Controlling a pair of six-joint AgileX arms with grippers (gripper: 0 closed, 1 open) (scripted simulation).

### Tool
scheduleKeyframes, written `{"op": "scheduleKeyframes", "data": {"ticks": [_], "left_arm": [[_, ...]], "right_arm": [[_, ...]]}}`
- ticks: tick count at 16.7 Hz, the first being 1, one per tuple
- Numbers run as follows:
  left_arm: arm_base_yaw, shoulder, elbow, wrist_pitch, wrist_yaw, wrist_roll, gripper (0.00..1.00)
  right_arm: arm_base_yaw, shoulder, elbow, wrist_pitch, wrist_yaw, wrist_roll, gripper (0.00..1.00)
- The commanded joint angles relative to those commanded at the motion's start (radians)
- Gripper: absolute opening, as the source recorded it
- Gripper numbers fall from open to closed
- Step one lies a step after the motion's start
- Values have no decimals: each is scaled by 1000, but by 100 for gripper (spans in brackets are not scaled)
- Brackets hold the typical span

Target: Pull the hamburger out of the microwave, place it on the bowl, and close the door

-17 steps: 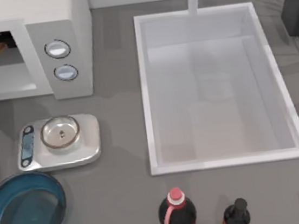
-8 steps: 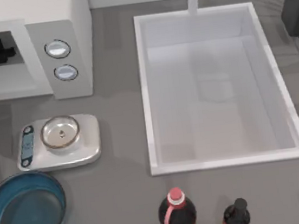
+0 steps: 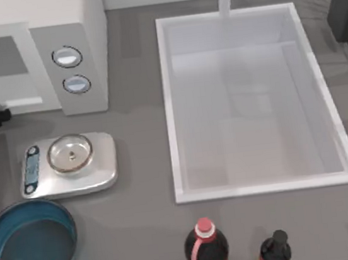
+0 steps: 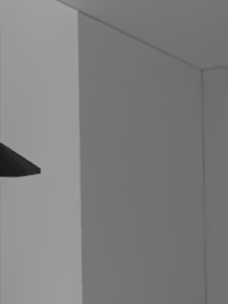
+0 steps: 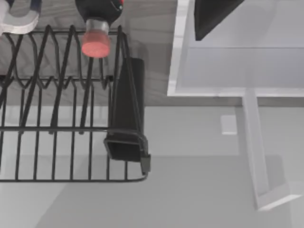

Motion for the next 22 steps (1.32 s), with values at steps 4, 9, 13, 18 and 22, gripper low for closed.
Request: {"op": "scheduleKeyframes", "data": {"ticks": [4, 9, 13, 18, 22], "left_arm": [[14, -66, -127, 92, 13, 4, 0], [9, -66, -127, 94, 12, 6, 0], [9, -126, -123, 35, 11, 6, 0], [9, -309, -116, -158, 9, 7, 0], [10, -435, -110, -293, 8, 7, 0]], "right_arm": [[0, 0, 0, 0, 0, 0, 100], [0, 0, 0, 0, 0, 0, 100], [0, 0, 0, 0, 0, 0, 100], [0, 0, 0, 0, 0, 0, 100], [0, 0, 0, 0, 0, 0, 100]]}}
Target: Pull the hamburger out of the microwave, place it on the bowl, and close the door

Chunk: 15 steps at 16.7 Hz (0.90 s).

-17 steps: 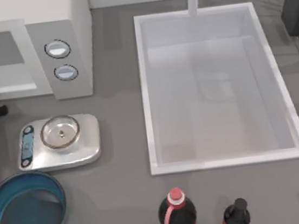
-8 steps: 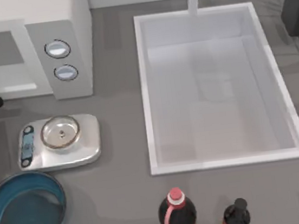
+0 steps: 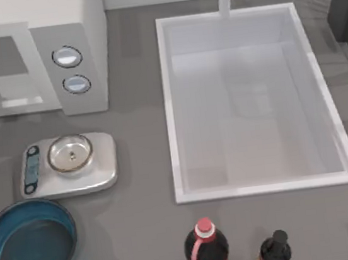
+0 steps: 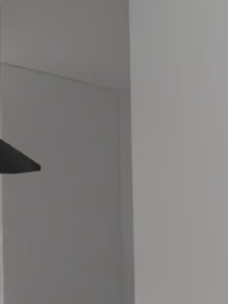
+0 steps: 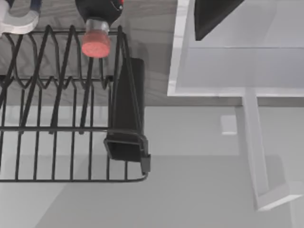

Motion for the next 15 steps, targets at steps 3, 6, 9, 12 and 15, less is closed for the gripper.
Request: {"op": "scheduleKeyframes", "data": {"ticks": [3, 6, 9, 12, 15], "left_arm": [[0, -24, 2, -25, 0, 0, 0], [0, -20, -1, -23, 0, 2, 0], [-8, -31, 12, -45, -17, -26, 0], [-38, -59, 60, -144, -79, -143, 0], [-93, -76, 130, -326, -175, -354, 0]], "right_arm": [[0, 0, 0, 0, 0, 0, 100], [0, 0, 0, 0, 0, 0, 100], [0, 0, 0, 0, 0, 0, 100], [0, 0, 0, 0, 0, 0, 100], [0, 0, 0, 0, 0, 0, 100]]}}
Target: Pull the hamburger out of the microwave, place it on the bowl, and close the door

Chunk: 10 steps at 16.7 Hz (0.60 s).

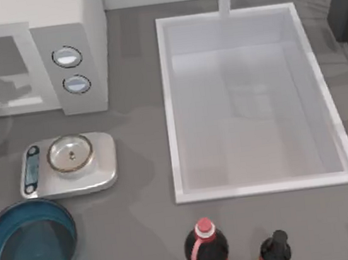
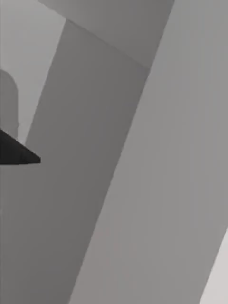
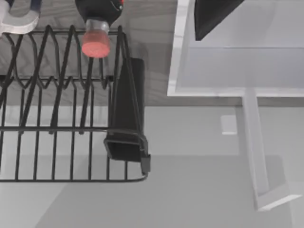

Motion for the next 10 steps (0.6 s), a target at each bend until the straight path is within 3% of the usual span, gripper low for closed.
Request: {"op": "scheduleKeyframes", "data": {"ticks": [4, 10], "left_arm": [[-104, 1, 115, -352, -157, -401, 0], [-300, 32, 285, -1009, -411, -1146, 0]], "right_arm": [[0, 0, 0, 0, 0, 0, 100], [0, 0, 0, 0, 0, 0, 100]]}}
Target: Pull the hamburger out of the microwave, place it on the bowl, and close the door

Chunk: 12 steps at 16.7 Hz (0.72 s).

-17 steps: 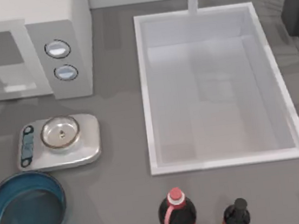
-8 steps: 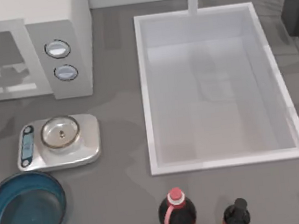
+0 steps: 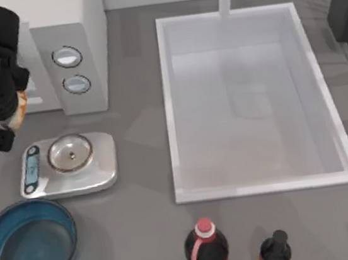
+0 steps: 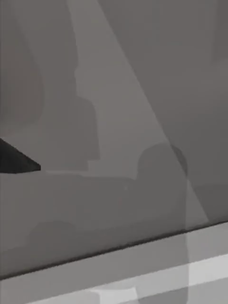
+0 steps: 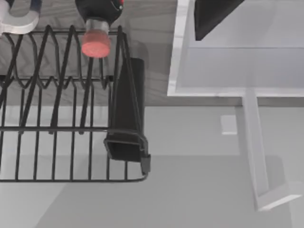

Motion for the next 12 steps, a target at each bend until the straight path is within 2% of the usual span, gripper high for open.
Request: {"op": "scheduleKeyframes", "data": {"ticks": [7, 12], "left_arm": [[-244, 150, 123, -732, -239, -832, 0], [-414, 343, 138, -1085, -319, -1246, 0]], "right_arm": [[0, 0, 0, 0, 0, 0, 100], [0, 0, 0, 0, 0, 0, 100]]}}
